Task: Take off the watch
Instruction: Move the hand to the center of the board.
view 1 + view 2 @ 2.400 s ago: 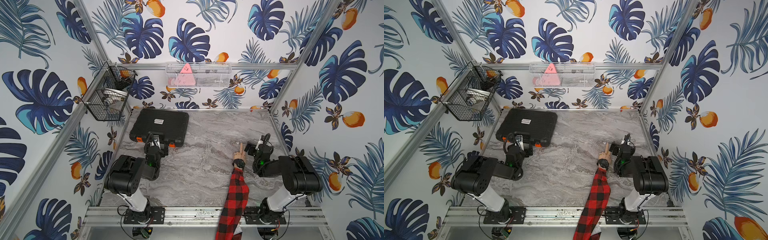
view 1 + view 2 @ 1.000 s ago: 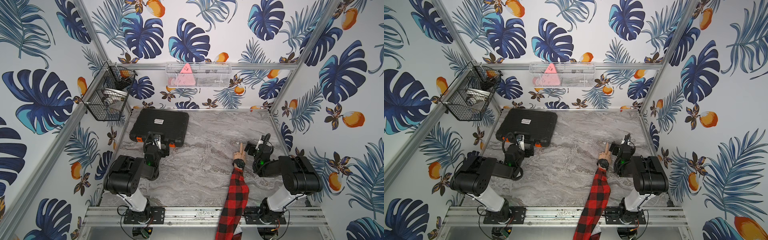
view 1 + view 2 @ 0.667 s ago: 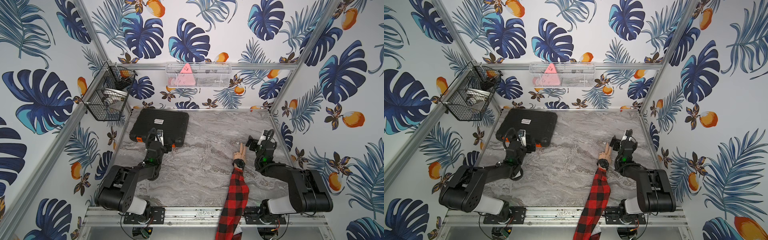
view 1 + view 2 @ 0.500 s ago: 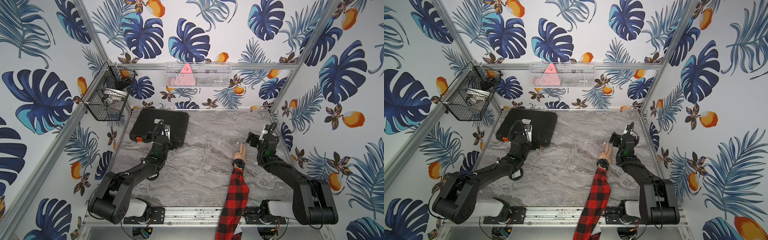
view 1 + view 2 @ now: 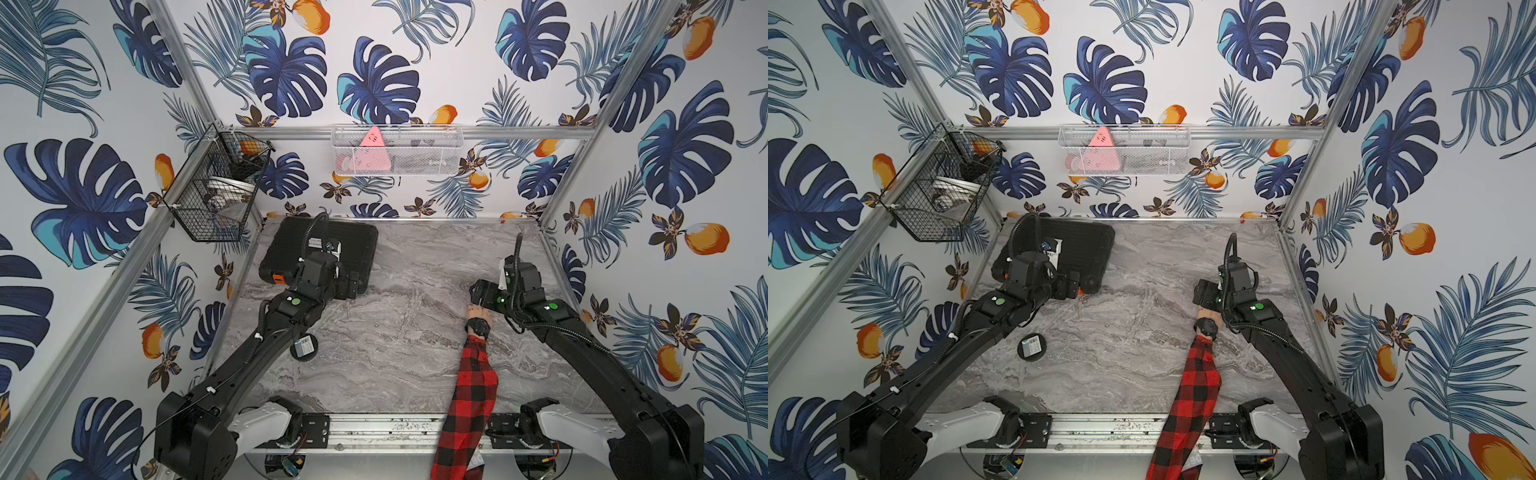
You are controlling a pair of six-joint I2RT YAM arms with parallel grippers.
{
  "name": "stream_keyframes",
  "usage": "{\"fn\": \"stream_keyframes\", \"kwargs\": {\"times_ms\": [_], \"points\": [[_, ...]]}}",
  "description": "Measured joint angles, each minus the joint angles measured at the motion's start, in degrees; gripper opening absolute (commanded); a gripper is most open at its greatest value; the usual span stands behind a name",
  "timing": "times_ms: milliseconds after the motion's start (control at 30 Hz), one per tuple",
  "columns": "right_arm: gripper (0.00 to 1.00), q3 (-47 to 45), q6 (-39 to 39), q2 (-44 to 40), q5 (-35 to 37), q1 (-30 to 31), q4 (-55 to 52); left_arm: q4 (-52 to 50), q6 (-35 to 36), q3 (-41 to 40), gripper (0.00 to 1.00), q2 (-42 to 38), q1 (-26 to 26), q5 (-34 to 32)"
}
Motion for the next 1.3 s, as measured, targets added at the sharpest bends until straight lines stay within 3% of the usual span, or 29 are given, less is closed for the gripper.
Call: {"fn": "stream_keyframes", "kwargs": {"times_ms": [300,667,1300], "points": [[0.88,-5.7,10.2,-3.8,1.6,5.5,-11.2,-5.6,-0.2,-1.2,0.99,1.8,0.0,2.4],[0.81,-10.9,17.3,1.5,2.8,10.6,-11.4,-6.4,-0.5,-0.9,0.99,2.1,0.0,2.9],[0.52,-11.5,20.7,8.7,5.9,16.4,-7.0,-6.5,-1.3,-0.8,0.99,2.1,0.0,4.1]]}}
